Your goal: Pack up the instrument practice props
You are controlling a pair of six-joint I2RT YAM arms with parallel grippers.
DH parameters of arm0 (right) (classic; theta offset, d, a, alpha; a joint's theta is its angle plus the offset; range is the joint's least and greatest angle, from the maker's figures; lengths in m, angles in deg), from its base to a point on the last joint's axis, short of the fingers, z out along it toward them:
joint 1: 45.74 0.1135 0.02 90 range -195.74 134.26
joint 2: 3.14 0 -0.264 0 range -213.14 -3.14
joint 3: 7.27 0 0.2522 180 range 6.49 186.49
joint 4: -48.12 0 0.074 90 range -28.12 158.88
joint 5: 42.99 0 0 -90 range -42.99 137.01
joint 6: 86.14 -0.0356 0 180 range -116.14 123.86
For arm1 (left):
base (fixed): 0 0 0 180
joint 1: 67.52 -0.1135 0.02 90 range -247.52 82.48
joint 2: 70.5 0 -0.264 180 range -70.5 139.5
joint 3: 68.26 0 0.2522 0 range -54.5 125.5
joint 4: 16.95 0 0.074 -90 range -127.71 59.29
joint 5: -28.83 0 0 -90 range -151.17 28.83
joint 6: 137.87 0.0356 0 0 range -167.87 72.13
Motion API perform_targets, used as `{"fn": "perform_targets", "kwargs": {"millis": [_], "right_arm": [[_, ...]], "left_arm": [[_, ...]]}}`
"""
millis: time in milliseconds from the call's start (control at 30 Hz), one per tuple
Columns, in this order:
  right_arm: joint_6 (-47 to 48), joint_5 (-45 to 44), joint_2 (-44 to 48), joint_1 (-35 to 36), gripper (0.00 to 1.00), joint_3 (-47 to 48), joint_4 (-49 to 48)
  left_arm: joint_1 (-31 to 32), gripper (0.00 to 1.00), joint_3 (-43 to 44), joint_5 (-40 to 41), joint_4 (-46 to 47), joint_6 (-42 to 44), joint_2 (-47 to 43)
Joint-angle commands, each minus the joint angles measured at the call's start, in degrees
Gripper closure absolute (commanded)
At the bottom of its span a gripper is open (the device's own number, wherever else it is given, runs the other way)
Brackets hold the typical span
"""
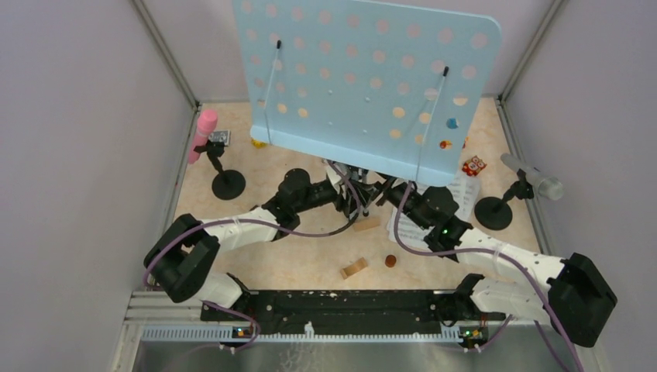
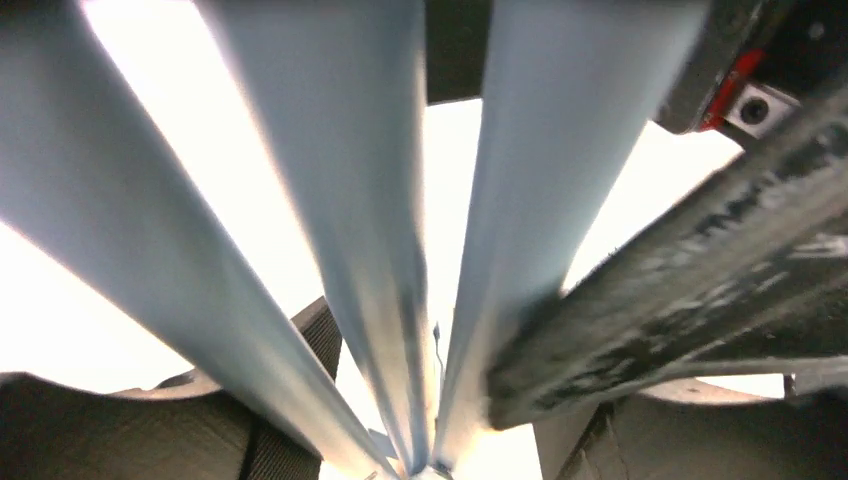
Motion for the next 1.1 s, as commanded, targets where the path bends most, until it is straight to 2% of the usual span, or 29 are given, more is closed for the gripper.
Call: {"fn": "perform_targets", "kwargs": {"millis": [0, 133, 267, 400, 500, 633, 733, 933, 1000, 1067], "right_arm": [[0.96, -0.70, -1.84, -0.08, 0.28, 3.84, -2.99], [2.57, -1.34, -3.01, -0.13, 0.28, 5.81, -1.85], [3.76, -2.99, -5.96, -0.35, 0.29, 6.82, -2.06], [3.88, -2.86, -10.81, -1.19, 0.33, 7.23, -4.16], [3.75, -3.11, -13.62, -1.38, 0.48, 7.90, -5.31], [-0.99, -4.67, -16.48, -2.01, 0.83, 10.63, -3.16], [-6.88, -3.77, -17.91, -2.23, 1.00, 14.76, 0.88], [-23.75, -3.16, -18.09, -2.19, 1.00, 18.15, 0.33], [-26.76, -2.12, -18.07, -2.16, 1.00, 19.61, 0.70], [-29.82, -1.88, -18.06, -2.21, 1.00, 21.29, 1.99]], "left_arm": [[2.06, 0.29, -2.05, -4.27, -8.91, 0.51, 1.70], [2.12, 0.27, -2.52, -4.19, -7.78, 0.24, 2.34], [2.15, 0.40, -2.88, -4.50, -5.46, -1.00, 4.46], [2.13, 0.39, -2.84, -4.51, -2.61, -3.42, 7.10], [2.13, 0.29, -2.80, -2.43, -1.14, -4.43, 8.75], [2.13, 0.19, -3.02, 2.40, 0.64, -5.41, 10.31], [2.13, 0.17, -2.90, 5.81, 1.77, -6.39, 11.33], [2.21, 0.23, -3.43, 11.63, 2.50, -8.47, 11.45], [2.24, 0.30, -4.01, 13.19, 1.63, -8.89, 10.60], [2.21, 0.41, -4.90, 14.69, -0.26, -9.29, 9.00]]}}
